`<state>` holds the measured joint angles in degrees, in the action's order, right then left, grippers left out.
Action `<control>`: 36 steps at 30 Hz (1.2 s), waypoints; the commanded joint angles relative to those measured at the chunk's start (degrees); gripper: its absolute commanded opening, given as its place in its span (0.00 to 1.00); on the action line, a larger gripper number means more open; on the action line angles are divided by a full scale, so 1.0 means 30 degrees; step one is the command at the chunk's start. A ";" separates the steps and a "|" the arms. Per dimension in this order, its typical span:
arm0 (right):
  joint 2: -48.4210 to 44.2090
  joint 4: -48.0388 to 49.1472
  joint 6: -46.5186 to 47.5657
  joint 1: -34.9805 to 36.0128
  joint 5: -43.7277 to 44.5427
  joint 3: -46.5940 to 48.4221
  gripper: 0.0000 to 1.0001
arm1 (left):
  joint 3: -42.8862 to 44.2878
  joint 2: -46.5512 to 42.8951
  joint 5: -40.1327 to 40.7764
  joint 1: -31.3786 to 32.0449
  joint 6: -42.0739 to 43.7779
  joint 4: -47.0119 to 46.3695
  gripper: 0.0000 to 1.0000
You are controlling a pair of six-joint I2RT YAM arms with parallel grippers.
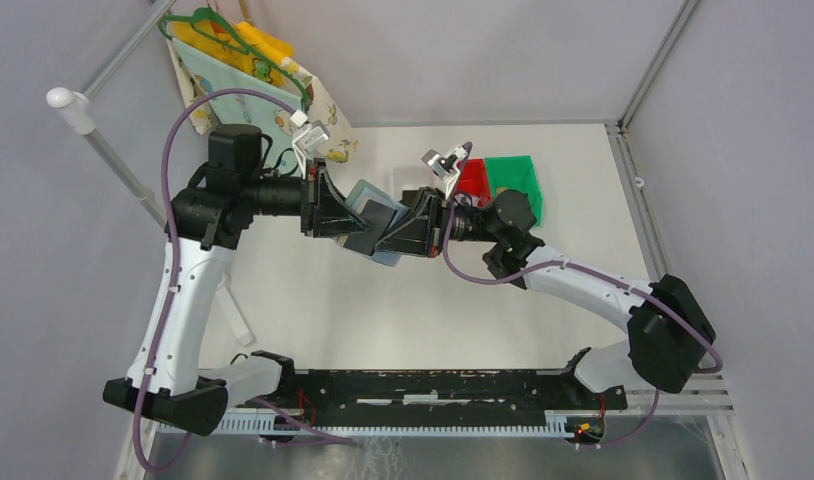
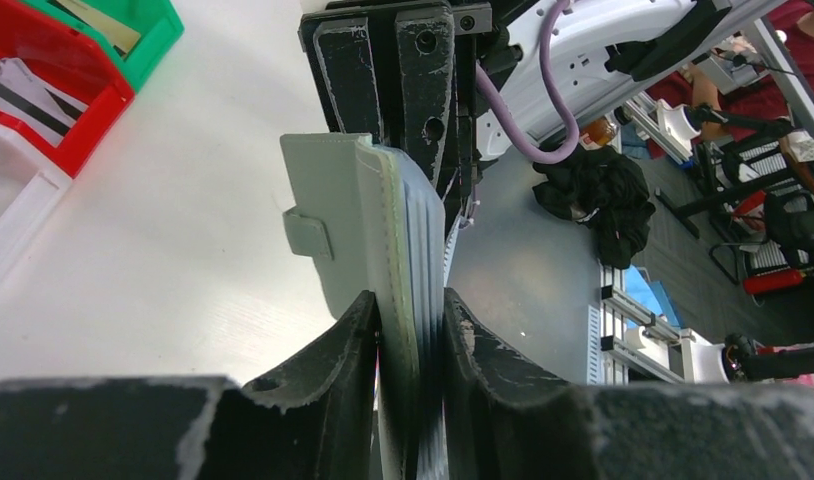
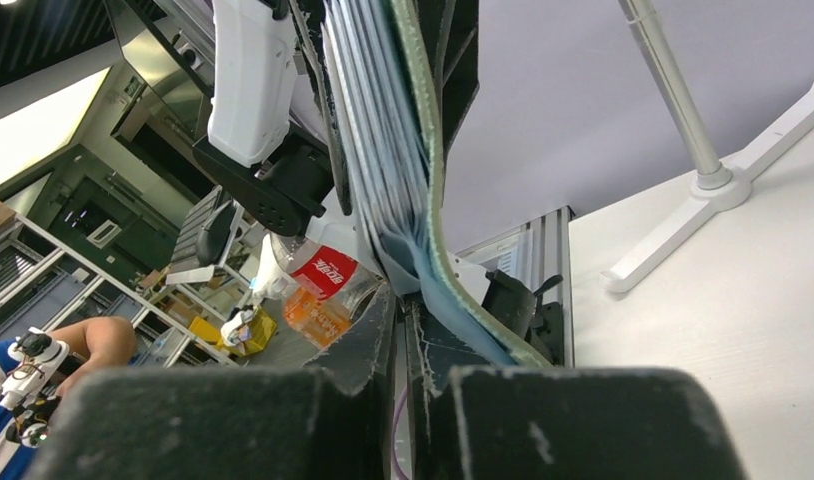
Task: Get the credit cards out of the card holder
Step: Remove the credit card from the card holder.
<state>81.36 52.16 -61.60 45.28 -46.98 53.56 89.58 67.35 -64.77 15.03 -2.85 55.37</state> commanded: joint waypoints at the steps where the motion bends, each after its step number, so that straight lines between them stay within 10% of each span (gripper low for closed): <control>1: -0.0724 0.1494 0.0553 0.0083 0.2586 0.1135 0.05 | -0.0384 -0.0252 -0.3152 0.0439 0.0718 0.1049 0.36; 36: -0.2466 0.0378 0.2605 0.0069 0.2314 -0.0743 0.06 | -0.0040 -0.0762 -0.5802 -0.1493 -0.2653 -0.3069 0.24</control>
<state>74.94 54.37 -55.51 46.00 -40.05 49.89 89.08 67.31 -76.66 10.61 -7.53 49.80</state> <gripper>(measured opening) 0.004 0.308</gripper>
